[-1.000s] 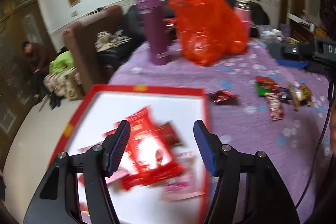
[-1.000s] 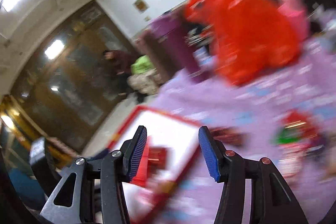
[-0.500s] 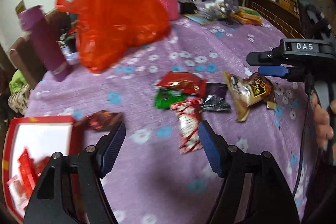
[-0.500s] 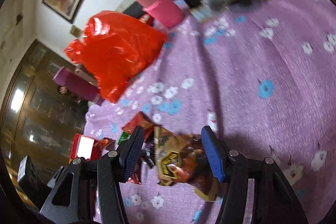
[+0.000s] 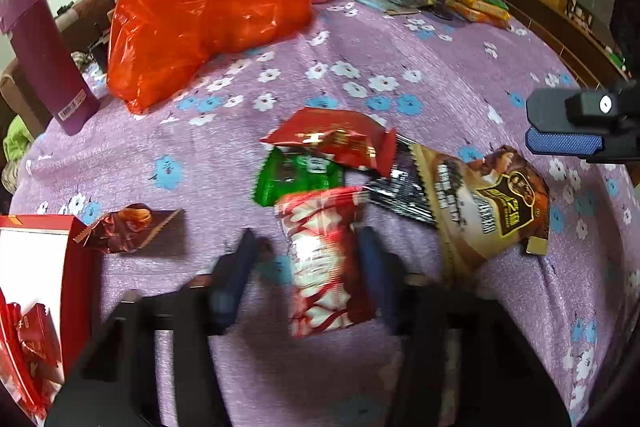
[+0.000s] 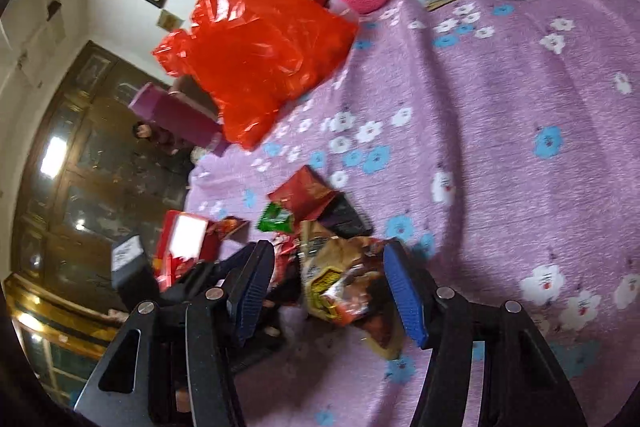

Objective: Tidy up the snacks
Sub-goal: 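Grasp the red-and-white candy bar with the left gripper, then grasp the brown snack bag with the right gripper while the left holds the candy bar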

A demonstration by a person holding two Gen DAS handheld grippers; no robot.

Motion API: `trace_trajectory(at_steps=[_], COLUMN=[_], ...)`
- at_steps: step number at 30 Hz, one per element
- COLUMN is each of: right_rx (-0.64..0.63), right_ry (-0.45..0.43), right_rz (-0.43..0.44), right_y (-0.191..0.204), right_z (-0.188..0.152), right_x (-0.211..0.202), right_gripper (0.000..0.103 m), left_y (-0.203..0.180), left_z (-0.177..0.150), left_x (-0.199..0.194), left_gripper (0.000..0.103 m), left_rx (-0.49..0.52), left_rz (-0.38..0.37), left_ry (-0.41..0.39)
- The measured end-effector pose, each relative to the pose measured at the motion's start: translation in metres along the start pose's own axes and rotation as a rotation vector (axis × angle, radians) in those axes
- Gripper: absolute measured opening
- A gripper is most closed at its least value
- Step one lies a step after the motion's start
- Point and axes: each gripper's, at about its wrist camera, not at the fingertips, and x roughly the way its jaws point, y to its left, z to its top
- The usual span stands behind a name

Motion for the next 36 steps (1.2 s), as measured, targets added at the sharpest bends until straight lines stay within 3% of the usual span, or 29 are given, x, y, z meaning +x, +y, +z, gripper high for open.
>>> trace_trajectory(at_steps=[2,6,11,13,15,16,19,23,25,28,32,36], right_rx=[-0.022,-0.126,-0.195,-0.243,-0.316,-0.359,-0.386,-0.438,-0.513,-0.652,-0.681,-0.696], right_ry=[-0.015,-0.044,0.038,0.103,0.186,0.184,0.14,0.184,0.207,0.211,0.201,0.21], right_rz=[-0.038,-0.085,-0.16,-0.107,0.072,0.095,0.014,-0.097,-0.169,-0.292,-0.343,-0.365], right_y=[0.002,0.02,0.031,0.041,0.062,0.071,0.081,0.084,0.094,0.107,0.107,0.102], right_z=[0.0,-0.004,-0.01,-0.018,-0.03,-0.034,-0.037,-0.047,-0.057,-0.073,-0.078,-0.08], right_x=[0.0,0.002,0.024,0.026,0.024,0.022,0.019,0.036,0.047,0.065,0.075,0.081], right_gripper=[0.06,0.062,0.064,0.063,0.061,0.062,0.064,0.064,0.064,0.074,0.076,0.076], left_y=[0.005,0.017,0.032,0.038,0.043,0.045,0.053,0.056,0.055,0.056,0.062,0.064], left_z=[-0.001,-0.011,-0.034,-0.047,-0.058,-0.064,-0.073,-0.078,-0.079,-0.079,-0.079,-0.08], left_x=[-0.001,-0.008,-0.025,-0.034,-0.043,-0.047,-0.055,-0.056,-0.056,-0.054,-0.052,-0.052], left_gripper=[0.031,0.028,0.028,0.028,0.028,0.028,0.028,0.028,0.029,0.033,0.048,0.049], left_rx=[0.006,0.028,0.02,0.016,0.013,0.012,-0.002,-0.007,0.001,0.003,-0.019,-0.033], left_rz=[0.002,0.023,0.003,-0.022,-0.028,-0.024,-0.001,0.008,0.011,0.016,0.024,0.012], left_ry=[0.004,0.012,0.047,0.062,0.072,0.074,0.07,0.082,0.081,0.081,0.07,0.07])
